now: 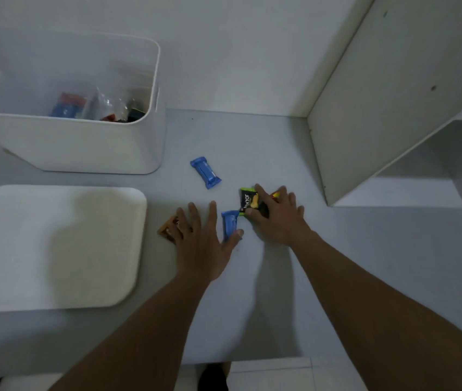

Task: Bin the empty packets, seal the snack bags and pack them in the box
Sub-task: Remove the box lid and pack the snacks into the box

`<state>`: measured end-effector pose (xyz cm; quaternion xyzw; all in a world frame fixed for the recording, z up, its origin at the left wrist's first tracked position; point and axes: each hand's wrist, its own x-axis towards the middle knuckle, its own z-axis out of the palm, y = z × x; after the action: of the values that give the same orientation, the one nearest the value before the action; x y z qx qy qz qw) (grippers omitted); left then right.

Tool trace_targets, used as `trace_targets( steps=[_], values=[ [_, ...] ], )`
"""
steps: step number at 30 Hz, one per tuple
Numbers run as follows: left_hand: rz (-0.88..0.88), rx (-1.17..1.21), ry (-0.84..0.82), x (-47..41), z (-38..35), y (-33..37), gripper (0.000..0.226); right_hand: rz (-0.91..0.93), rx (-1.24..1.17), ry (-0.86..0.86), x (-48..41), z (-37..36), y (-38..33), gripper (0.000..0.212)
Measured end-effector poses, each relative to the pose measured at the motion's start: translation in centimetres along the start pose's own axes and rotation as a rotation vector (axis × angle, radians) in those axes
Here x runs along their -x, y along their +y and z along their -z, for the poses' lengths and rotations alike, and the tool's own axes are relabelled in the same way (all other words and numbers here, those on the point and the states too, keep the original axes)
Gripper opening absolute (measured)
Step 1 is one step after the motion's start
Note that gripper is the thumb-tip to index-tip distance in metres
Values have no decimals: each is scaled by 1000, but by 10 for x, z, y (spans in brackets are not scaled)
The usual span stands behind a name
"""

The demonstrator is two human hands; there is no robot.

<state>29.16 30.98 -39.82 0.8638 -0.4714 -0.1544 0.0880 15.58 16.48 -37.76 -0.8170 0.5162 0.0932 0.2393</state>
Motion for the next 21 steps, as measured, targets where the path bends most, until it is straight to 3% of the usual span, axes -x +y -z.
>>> trace_targets(
  steps=[5,9,14,17,21],
  values=[
    [-86,-89,46,-18,-17,21,72,125,24,114,-8,-12,1,62],
    [-206,33,217,-24,-27,8,52,179,64,277,-11,-20,9,57],
    [-321,48,331,-29,-30,-4,52,233,151,439,-15,-31,16,58],
    [-299,-52,368,-30,-30,-6,44,248,128,460,-17,-33,12,56],
    [-210,20,345,-32,-27,-4,35,264,73,414,-18,-33,8,55]
  ],
)
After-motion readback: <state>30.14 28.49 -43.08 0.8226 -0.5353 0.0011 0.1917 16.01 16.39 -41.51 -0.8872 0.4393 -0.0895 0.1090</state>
